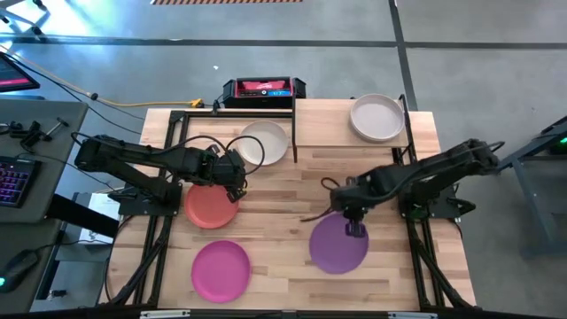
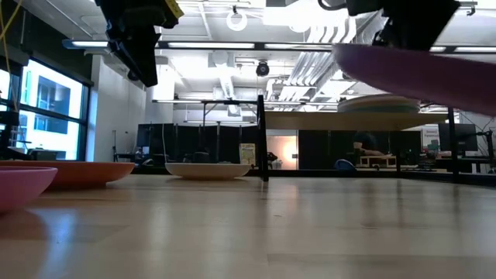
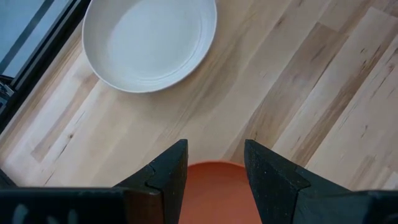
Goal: Place and stack plates onto a shelf
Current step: Put the violet plate on the shelf
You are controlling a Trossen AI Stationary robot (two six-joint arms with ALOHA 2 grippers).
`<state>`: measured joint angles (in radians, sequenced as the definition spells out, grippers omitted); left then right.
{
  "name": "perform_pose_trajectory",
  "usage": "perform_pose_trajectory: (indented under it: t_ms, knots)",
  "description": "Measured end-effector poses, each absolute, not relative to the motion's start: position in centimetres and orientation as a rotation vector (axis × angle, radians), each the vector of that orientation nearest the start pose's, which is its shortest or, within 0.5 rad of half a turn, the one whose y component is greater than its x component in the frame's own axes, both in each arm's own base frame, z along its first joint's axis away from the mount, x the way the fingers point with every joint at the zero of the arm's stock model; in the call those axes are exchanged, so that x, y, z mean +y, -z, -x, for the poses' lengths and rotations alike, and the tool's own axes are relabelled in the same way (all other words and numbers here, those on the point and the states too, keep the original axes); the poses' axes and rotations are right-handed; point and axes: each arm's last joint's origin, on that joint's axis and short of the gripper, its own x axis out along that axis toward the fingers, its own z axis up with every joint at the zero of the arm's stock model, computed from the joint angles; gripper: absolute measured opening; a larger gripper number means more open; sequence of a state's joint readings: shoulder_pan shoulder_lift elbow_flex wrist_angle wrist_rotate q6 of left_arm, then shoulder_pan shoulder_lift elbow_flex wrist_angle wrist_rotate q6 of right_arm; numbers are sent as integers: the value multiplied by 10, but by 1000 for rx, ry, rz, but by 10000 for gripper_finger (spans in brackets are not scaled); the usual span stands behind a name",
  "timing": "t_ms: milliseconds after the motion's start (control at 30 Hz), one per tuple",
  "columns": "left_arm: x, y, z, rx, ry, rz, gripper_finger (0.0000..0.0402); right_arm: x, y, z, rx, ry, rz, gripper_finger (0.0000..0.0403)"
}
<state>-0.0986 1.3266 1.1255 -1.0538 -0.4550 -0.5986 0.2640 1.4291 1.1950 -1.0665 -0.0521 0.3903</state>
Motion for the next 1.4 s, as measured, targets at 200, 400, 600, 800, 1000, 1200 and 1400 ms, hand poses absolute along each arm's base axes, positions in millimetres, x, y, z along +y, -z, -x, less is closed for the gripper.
perform_pose_trajectory:
  t_ms: [200,400,600,800,1000,1200,1400]
  knots:
    - [-11,-280,-237,1064,-649,175,147,40,-292,-243,1232,108,-316,0]
    - [-11,-280,-237,1069,-644,178,147,3,-307,-233,1131,268,-470,0]
    - [-11,-280,-237,1074,-639,171,147,-31,-318,-223,1025,387,-551,0]
    - [-11,-280,-237,1081,-625,182,147,-64,-326,-217,925,512,-633,0]
    - [-11,-280,-237,1086,-615,169,147,-98,-344,-210,786,625,-685,0]
    - [-11,-280,-237,1086,-614,167,147,-129,-362,-198,632,736,-721,0]
    - [-11,-280,-237,1085,-614,167,147,-151,-367,-186,546,821,-744,0]
